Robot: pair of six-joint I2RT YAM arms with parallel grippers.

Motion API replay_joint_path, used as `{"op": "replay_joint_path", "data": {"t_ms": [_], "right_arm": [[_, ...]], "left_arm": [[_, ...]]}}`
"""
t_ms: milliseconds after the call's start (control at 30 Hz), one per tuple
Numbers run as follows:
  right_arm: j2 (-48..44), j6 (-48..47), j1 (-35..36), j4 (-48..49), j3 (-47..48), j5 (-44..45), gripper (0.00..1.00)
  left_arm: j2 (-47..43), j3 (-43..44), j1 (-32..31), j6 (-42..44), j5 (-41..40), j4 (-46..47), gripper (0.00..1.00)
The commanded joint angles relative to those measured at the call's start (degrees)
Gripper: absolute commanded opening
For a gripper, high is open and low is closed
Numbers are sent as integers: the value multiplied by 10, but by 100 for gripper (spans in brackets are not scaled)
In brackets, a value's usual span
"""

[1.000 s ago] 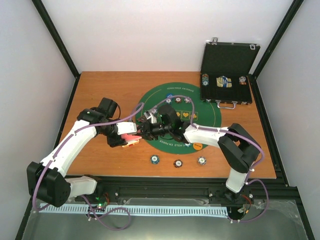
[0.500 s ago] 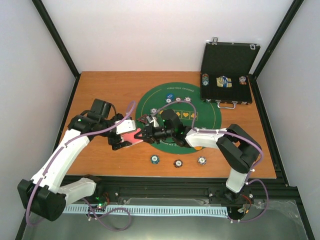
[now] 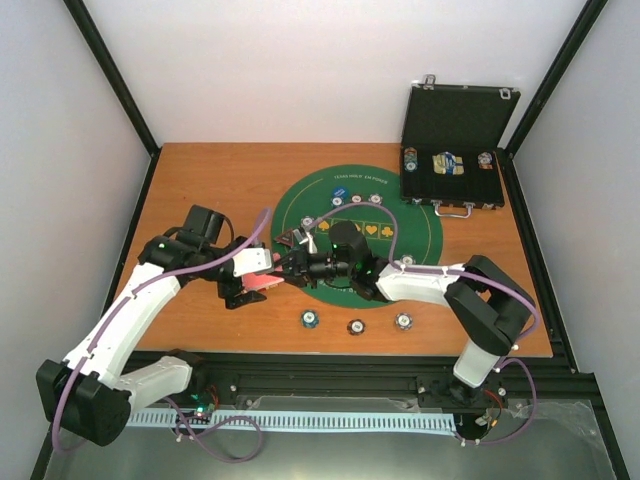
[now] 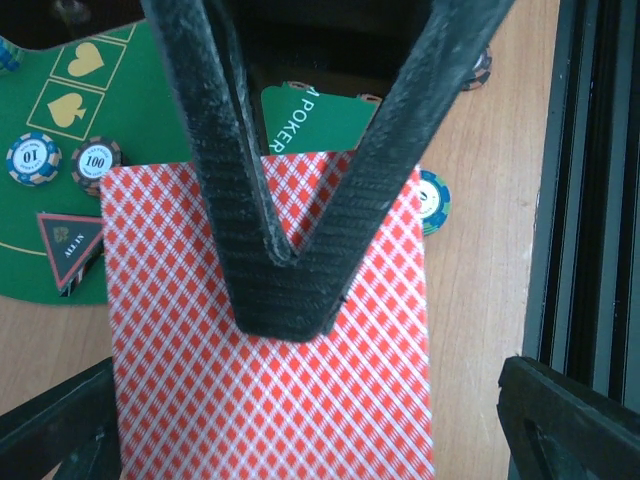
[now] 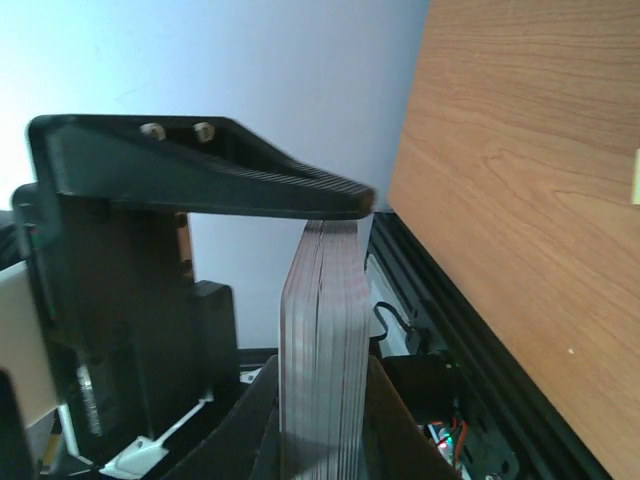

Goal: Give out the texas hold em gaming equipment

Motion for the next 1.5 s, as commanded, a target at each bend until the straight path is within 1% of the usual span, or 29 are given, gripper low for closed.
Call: {"op": "replay_joint_path", "data": {"t_ms": [0, 100, 167, 333, 467, 533, 600, 633, 733, 800, 900, 1100, 1200, 1267, 1400, 1433, 1467], "right_arm": [[-23, 15, 17, 48, 11, 10, 3], [-22, 17, 24, 46, 20, 15, 3], [-20, 16, 26, 42, 26, 17, 3], [-10, 13, 32, 31, 40, 18, 3], [-9, 4, 32, 16, 40, 20, 3], [-12, -8, 32, -9, 41, 23, 3], [-12, -13, 32, -13, 38, 25, 3], [-12, -13, 32, -17, 37, 27, 3], [-13, -20, 32, -31, 38, 31, 3], [-13, -26, 32, -41, 41, 34, 3], [-15, -32, 33, -55, 43, 39, 3], [-15, -40, 33, -70, 36, 46, 3], [-13, -42, 33, -77, 32, 51, 3], [-11, -43, 34, -79, 29, 53, 3], [-10, -47, 37, -81, 32, 54, 3], [-9, -47, 37, -81, 32, 54, 3], [-9, -47, 37, -80, 32, 53, 3]], "left_arm": [[-3, -2, -4, 15, 17, 15, 100], [0, -2, -4, 25, 14, 8, 100], [0, -2, -4, 25, 9, 7, 98], [-22, -6, -4, 24, 18, 9, 84], [-43, -12, -4, 32, 9, 8, 77], [-51, -14, -4, 36, 0, 9, 71], [-54, -13, -4, 36, -5, 9, 64], [-56, -12, -4, 36, -5, 10, 63], [-59, -10, -4, 37, 3, 8, 64], [-63, -14, -4, 35, 8, 14, 70], [-69, -22, -4, 27, 6, 30, 70], [-66, -41, -4, 20, -41, 60, 58], [-68, -44, -4, 19, -40, 62, 58], [-71, -47, -4, 17, -39, 66, 61], [-72, -49, -4, 12, -42, 70, 76], [-73, -49, -4, 11, -41, 69, 79], [-73, -51, -4, 10, -41, 69, 80]]}}
